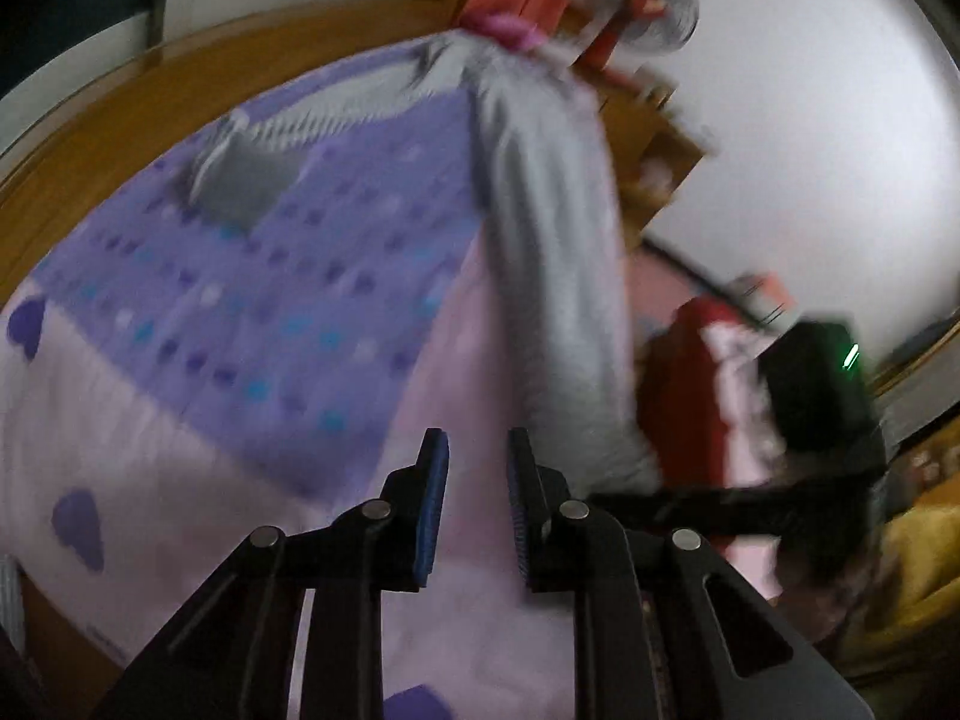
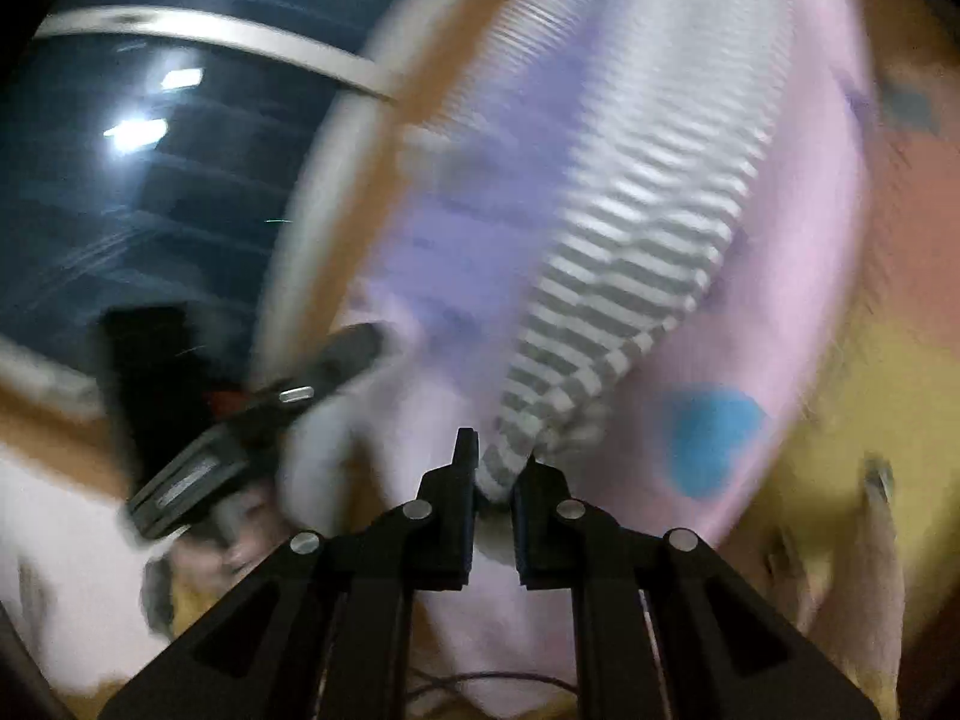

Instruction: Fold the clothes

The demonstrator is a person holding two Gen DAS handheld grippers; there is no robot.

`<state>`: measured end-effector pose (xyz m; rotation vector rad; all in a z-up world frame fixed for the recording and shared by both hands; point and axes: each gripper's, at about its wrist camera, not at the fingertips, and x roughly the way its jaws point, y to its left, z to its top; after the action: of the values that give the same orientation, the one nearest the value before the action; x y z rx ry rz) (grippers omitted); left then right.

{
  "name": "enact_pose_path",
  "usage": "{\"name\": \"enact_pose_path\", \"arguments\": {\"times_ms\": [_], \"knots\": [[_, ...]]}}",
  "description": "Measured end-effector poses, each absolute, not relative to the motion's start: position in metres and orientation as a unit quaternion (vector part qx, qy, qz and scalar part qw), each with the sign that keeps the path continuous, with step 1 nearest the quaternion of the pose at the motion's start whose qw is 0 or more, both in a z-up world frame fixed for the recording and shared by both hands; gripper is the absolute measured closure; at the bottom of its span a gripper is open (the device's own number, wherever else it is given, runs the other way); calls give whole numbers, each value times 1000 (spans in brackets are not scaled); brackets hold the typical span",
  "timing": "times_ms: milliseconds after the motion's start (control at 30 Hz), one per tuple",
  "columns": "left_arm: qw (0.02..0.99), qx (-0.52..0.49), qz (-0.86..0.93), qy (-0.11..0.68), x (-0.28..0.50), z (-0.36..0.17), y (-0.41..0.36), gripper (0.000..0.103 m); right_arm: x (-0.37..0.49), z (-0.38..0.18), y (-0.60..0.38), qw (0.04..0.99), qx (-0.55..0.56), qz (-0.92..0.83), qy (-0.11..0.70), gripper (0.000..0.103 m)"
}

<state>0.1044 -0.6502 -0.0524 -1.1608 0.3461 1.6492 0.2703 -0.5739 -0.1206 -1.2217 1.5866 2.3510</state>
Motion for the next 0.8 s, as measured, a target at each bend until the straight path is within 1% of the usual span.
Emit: {"name": "enact_pose_path", "arguments": {"times_ms": [67, 133, 167, 200, 233, 267, 333, 400, 467, 500, 533, 600, 700, 800], "knots": [[499, -482, 698, 178, 115, -67, -654, 80, 275, -131, -572, 52, -415, 753, 507, 93], [470, -476, 712, 213, 125, -82, -654, 76, 280, -122, -573, 81, -434, 771, 460, 92], [468, -465, 719, 218, 125, -86, -665, 76, 282, -117, -575, 93, -445, 780, 431, 87], [469, -460, 722, 219, 128, -86, -665, 72, 284, -113, -578, 101, -457, 787, 402, 76], [469, -454, 725, 220, 130, -86, -665, 69, 286, -109, -581, 109, -468, 794, 372, 74], [469, -452, 725, 222, 132, -86, -664, 68, 288, -105, -584, 117, -479, 800, 342, 74], [468, -449, 727, 225, 135, -85, -664, 59, 293, -98, -590, 132, -498, 810, 280, 74], [472, -444, 726, 231, 139, -83, -666, 54, 293, -83, -597, 142, -492, 828, 230, 74], [467, -441, 729, 237, 143, -83, -666, 52, 291, -66, -605, 137, -466, 854, 187, 74], [463, -440, 731, 240, 146, -82, -664, 50, 290, -58, -609, 134, -451, 867, 166, 72], [458, -443, 733, 237, 146, -82, -665, 50, 286, -53, -613, 123, -438, 878, 151, 70], [450, -450, 737, 229, 146, -81, -666, 50, 270, -49, -621, 92, -422, 892, 133, 56], [429, -466, 739, 229, 144, -80, -671, 50, 247, -57, -626, 60, -426, 893, 130, 56], [398, -476, 748, 236, 144, -78, -680, 50, 235, -78, -625, 37, -448, 884, 127, 56]]}}
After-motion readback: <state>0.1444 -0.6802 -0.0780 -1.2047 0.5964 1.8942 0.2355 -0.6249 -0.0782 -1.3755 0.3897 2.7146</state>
